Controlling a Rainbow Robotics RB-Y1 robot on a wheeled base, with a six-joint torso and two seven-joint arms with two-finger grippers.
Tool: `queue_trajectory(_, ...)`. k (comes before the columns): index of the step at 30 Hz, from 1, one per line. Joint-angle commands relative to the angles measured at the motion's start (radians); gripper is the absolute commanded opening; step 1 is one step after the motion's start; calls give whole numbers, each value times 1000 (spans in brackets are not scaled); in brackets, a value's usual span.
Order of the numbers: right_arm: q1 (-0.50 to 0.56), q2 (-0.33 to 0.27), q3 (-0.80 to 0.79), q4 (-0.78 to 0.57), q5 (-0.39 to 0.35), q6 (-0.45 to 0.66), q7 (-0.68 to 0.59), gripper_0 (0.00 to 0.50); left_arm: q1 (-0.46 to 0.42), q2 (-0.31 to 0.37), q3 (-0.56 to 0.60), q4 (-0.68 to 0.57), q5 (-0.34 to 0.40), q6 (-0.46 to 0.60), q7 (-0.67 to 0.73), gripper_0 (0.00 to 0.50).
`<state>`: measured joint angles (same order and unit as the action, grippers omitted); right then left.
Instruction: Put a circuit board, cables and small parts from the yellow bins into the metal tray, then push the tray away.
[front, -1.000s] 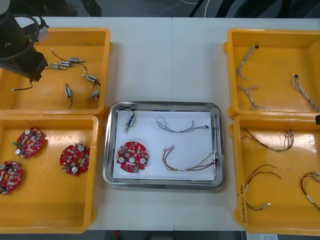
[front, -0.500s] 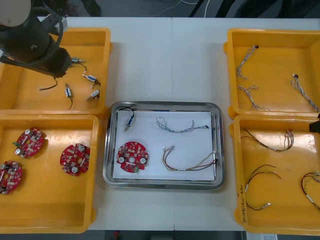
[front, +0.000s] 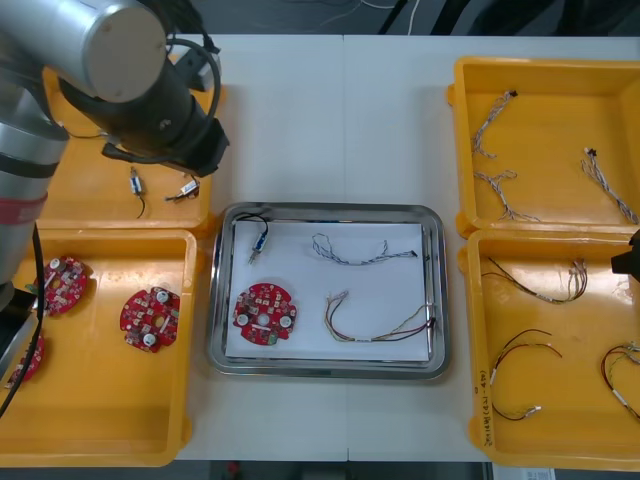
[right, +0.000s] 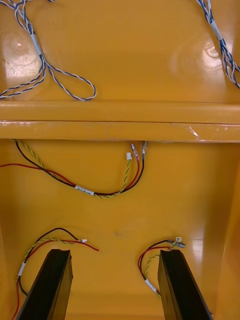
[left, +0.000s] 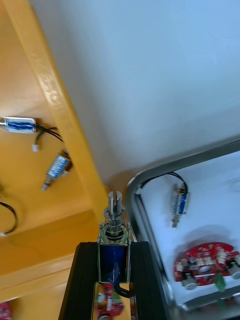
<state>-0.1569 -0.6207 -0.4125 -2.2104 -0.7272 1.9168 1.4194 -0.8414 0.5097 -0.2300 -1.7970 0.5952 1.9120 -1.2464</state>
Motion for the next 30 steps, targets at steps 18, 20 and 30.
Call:
queue_trajectory(18,22,7,-12,-9,-14,3,-42,500,-39,-85,-347,4,28,-71,479,0)
queue_trajectory(20,22,7,-12,-9,-17,3,-45,500,-41,-85,-371,25,29,-117,492,0)
queue_trajectory(30,26,6,-12,-9,-17,3,-51,500,-41,-92,-445,99,9,-240,515,0)
